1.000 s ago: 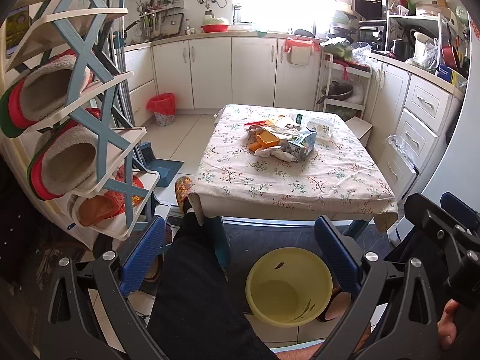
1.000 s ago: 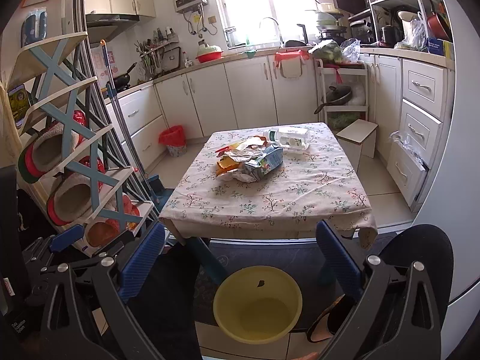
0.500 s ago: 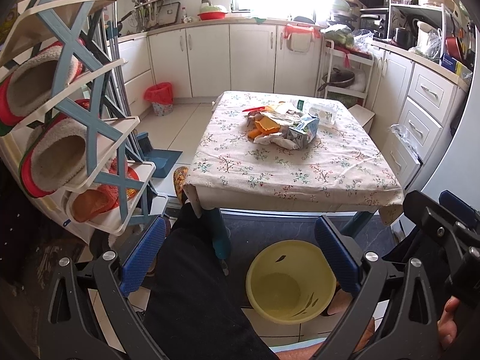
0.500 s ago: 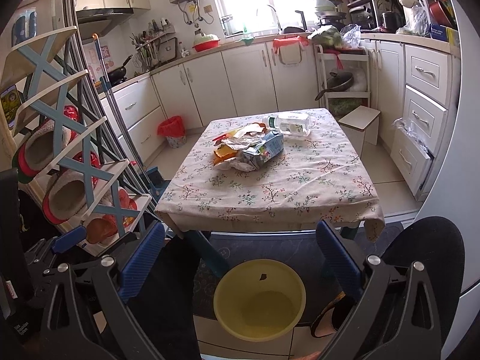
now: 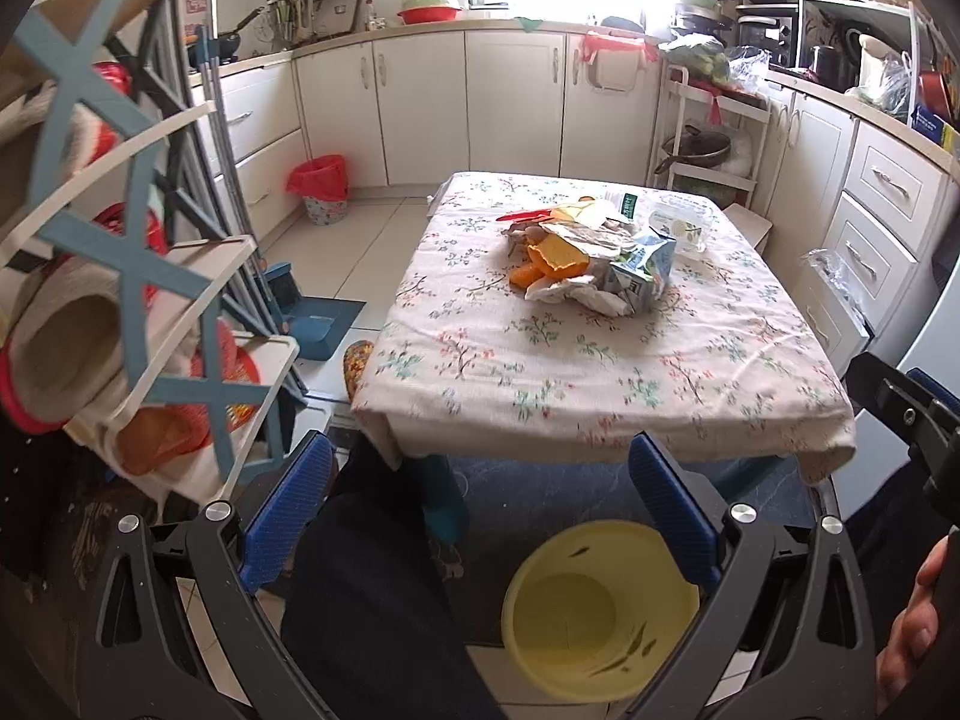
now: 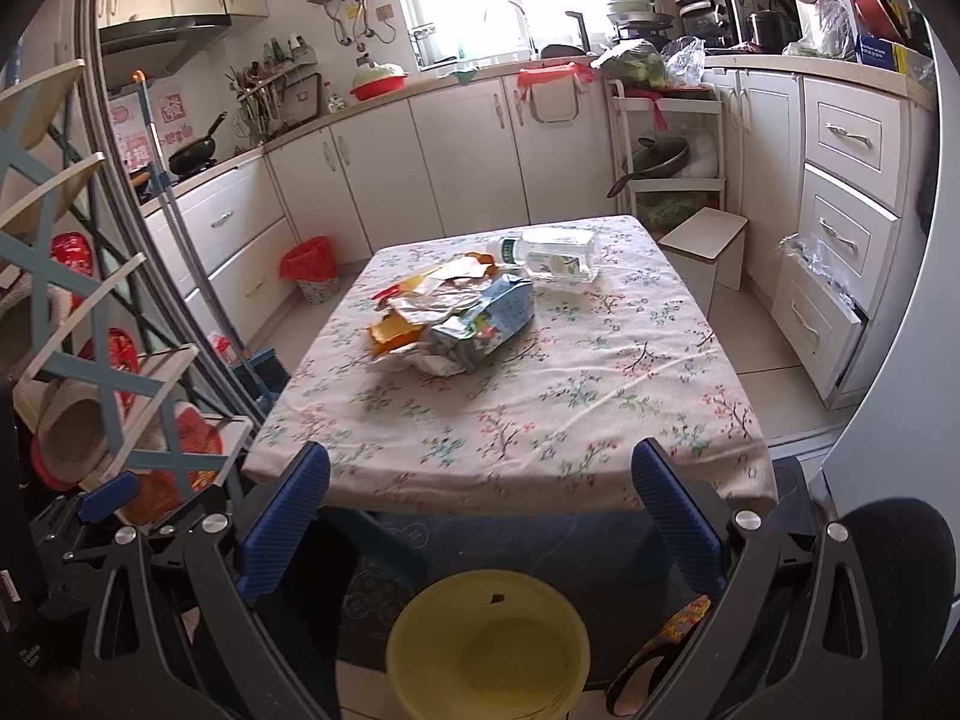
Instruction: Collect trash
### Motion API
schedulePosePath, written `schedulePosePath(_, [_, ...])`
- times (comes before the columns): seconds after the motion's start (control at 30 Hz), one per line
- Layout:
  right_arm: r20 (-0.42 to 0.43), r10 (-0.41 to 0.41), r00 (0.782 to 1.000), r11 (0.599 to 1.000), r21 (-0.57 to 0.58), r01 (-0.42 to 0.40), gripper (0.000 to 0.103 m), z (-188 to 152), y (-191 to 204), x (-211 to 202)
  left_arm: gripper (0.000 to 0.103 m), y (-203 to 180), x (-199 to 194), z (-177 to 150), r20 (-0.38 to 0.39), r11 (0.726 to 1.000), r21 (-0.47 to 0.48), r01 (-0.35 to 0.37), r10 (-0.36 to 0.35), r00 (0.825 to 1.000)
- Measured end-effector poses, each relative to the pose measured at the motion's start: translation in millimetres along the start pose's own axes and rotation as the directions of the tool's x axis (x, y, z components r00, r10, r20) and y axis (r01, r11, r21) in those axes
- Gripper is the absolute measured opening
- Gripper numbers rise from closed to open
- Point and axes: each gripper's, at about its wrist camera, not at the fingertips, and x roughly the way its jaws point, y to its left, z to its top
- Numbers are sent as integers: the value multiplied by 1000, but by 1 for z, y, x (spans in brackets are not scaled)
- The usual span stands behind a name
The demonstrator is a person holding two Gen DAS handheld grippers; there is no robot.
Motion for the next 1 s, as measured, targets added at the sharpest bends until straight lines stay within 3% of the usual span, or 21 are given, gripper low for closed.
schedulePosePath(0.47, [-56, -62, 997, 998, 21, 63, 97, 28, -38, 71, 95, -11, 91, 80, -14, 990, -95, 108, -110, 994])
schedulePosePath(0.57, [-82, -54, 995, 998, 34, 57, 97, 25, -40, 80, 95, 0, 126, 103, -42, 960, -218, 176, -189, 981])
schedulePosePath(0.67, [-113, -45, 993, 998, 32, 49, 97, 19, -40, 90, 95, 15, 174, 127, -66, 910, -356, 212, -251, 966])
schedulePosePath(0.87, [-150, -33, 988, 998, 39, 39, 97, 12, -43, 104, 95, 20, 263, 171, -123, 889, -420, 182, -254, 959])
schedulePosePath(1.0, [-174, -24, 984, 997, 71, 37, 97, 10, -48, 112, 94, 22, 308, 187, -169, 867, -459, 192, -297, 940])
